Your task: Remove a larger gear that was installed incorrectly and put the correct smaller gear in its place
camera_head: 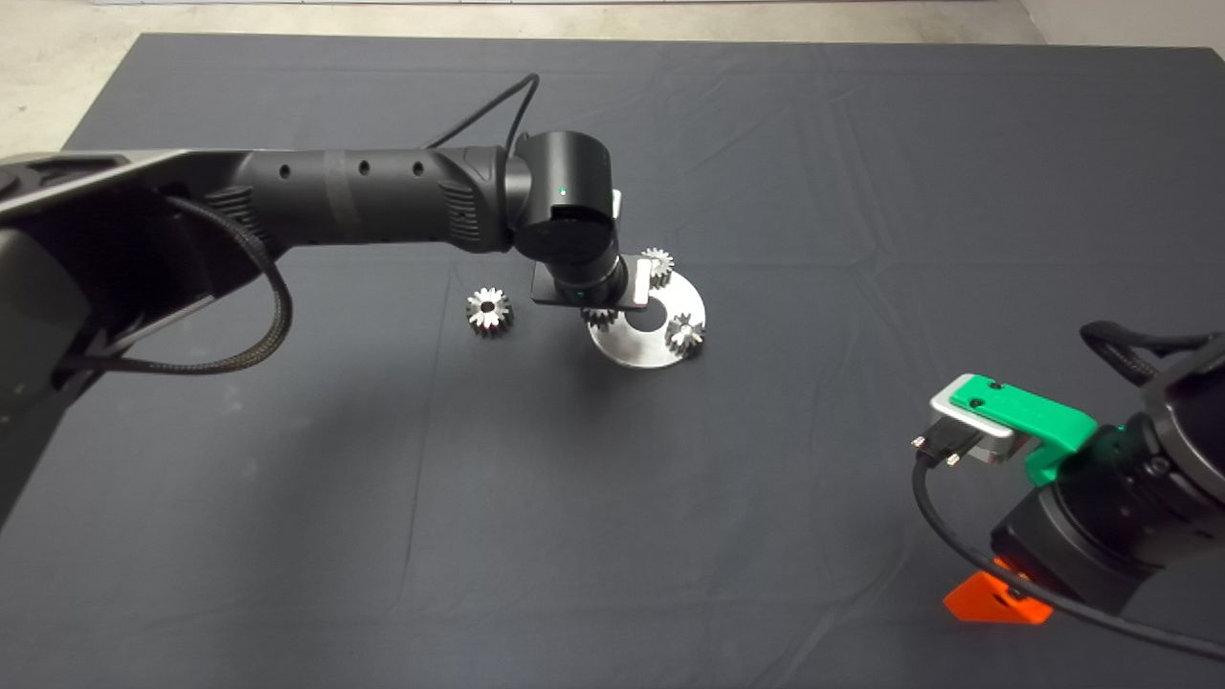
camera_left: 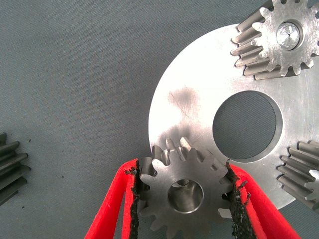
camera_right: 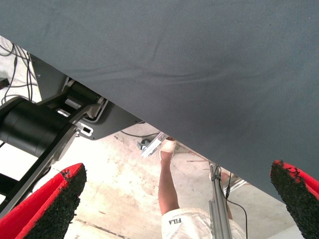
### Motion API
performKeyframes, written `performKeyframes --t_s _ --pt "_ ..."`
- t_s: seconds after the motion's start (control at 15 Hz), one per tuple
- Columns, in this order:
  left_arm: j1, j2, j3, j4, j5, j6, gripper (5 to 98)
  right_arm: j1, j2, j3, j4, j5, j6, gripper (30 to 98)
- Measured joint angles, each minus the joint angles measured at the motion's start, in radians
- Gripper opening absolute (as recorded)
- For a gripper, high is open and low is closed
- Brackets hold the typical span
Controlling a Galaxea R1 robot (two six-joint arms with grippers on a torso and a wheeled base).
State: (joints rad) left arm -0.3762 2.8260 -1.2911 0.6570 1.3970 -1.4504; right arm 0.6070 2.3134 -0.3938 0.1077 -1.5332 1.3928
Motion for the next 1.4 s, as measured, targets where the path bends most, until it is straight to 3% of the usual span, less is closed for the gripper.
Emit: performKeyframes --t_s 1.13,1.4 --pt "0.002 -0.003 0.021 0.043 0.001 -0.01 35.2 0.0 0.0 0.0 0.001 0.0 0.0 97.6" --pt "0.002 -0.006 0.034 0.043 0.018 -0.01 35.2 0.0 0.0 0.0 0.001 0.0 0.0 97.6"
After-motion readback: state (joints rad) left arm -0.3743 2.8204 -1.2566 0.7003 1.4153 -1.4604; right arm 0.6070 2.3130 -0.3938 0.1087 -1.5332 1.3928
